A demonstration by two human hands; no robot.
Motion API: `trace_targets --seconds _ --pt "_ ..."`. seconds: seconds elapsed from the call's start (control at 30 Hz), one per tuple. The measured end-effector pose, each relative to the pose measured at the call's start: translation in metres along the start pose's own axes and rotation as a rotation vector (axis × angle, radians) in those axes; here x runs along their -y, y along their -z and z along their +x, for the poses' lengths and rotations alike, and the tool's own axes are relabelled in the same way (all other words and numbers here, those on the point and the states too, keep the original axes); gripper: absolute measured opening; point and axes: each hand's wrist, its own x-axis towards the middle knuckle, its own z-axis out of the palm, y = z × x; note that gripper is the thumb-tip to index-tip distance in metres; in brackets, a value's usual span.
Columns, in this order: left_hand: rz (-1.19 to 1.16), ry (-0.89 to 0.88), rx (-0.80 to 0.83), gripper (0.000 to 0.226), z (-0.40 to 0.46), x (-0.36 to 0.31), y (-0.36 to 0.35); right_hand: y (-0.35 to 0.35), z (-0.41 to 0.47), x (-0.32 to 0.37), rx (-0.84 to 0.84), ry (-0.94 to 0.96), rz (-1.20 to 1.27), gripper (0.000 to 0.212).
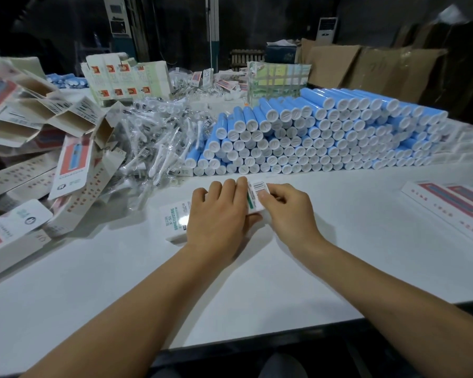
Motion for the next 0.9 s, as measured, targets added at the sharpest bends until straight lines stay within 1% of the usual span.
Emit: trace_targets --seconds 0.07,0.1,0.13,0.17,0.2,0.23,0.27,0.3,0.33,0.37,0.4,0.43,0.47,0.5,0.57,0.6,0.63,0.67,0.73,0.8,0.83,0.87,0.9 --pt "-0.048 0.040 -0.017 0.069 0.002 0.002 0.002 0.006 0.004 0.000 -0.124 0.100 -0.003 0.014" --pt "-0.073 0.066 -0.019 0.070 0.004 0.002 0.004 0.009 0.007 -0.001 -0.217 0.091 0.052 0.022" --pt "-0.090 0.091 -0.017 0.071 0.005 0.003 0.006 0.012 0.011 -0.003 -0.278 0.009 0.173 0.030" --pt "-0.101 0.109 -0.014 0.072 0.005 0.004 0.007 0.015 0.014 -0.003 -0.279 -0.127 0.361 0.034" --pt "-0.109 0.118 -0.008 0.074 0.006 0.004 0.008 0.014 0.017 -0.003 -0.188 -0.307 0.601 0.035" --pt "-0.118 0.118 0.002 0.075 0.006 0.004 0.009 0.013 0.017 -0.002 -0.036 -0.481 0.831 0.037" --pt "-0.130 0.109 0.009 0.075 0.006 0.003 0.009 0.010 0.016 0.000 0.109 -0.598 0.973 0.041" --pt "-0.141 0.096 0.011 0.074 0.005 0.001 0.008 0.007 0.015 0.000 0.214 -0.617 1.027 0.043" --pt "-0.139 0.081 0.009 0.072 0.005 0.000 0.008 0.002 0.014 -0.001 0.273 -0.578 1.062 0.040" --pt "-0.119 0.064 -0.002 0.071 0.004 -0.001 0.007 -0.002 0.012 -0.002 0.292 -0.506 1.068 0.036" --pt "-0.089 0.045 -0.023 0.070 0.003 -0.003 0.006 -0.005 0.012 -0.004 0.272 -0.433 1.067 0.031" --pt "-0.060 0.024 -0.047 0.070 0.002 -0.004 0.005 -0.007 0.010 -0.006 0.226 -0.347 1.009 0.025" --pt "-0.042 0.003 -0.066 0.071 0.001 -0.005 0.004 -0.008 0.008 -0.008 0.171 -0.264 0.883 0.021" --pt "-0.033 -0.018 -0.068 0.072 0.001 -0.006 0.003 -0.007 0.006 -0.009 0.117 -0.188 0.684 0.020" --pt "-0.034 -0.052 -0.054 0.075 -0.001 -0.007 0.003 -0.006 0.001 -0.013 0.059 -0.041 0.209 0.026" --pt "-0.036 -0.062 -0.056 0.075 -0.002 -0.008 0.003 -0.005 -0.001 -0.015 0.050 0.029 0.026 0.031" --pt "-0.037 -0.066 -0.065 0.074 -0.003 -0.008 0.004 -0.005 -0.003 -0.016 0.038 0.088 -0.089 0.036" --pt "-0.036 -0.067 -0.077 0.072 -0.004 -0.008 0.004 -0.004 -0.003 -0.017 0.034 0.127 -0.140 0.039" --pt "-0.030 -0.068 -0.103 0.070 -0.005 -0.009 0.004 -0.002 -0.005 -0.014 0.035 0.174 -0.180 0.044" --pt "-0.022 -0.073 -0.113 0.071 -0.005 -0.008 0.005 -0.001 -0.008 -0.010 0.061 0.155 -0.172 0.050" --pt "-0.017 -0.075 -0.109 0.073 -0.005 -0.007 0.005 -0.001 -0.009 -0.008 0.092 0.103 -0.082 0.053" --pt "-0.011 -0.076 -0.097 0.074 -0.005 -0.006 0.005 0.001 -0.008 -0.005 0.137 0.015 0.110 0.053" --pt "-0.003 -0.074 -0.080 0.075 -0.005 -0.004 0.004 0.002 -0.006 -0.002 0.185 -0.101 0.367 0.050"
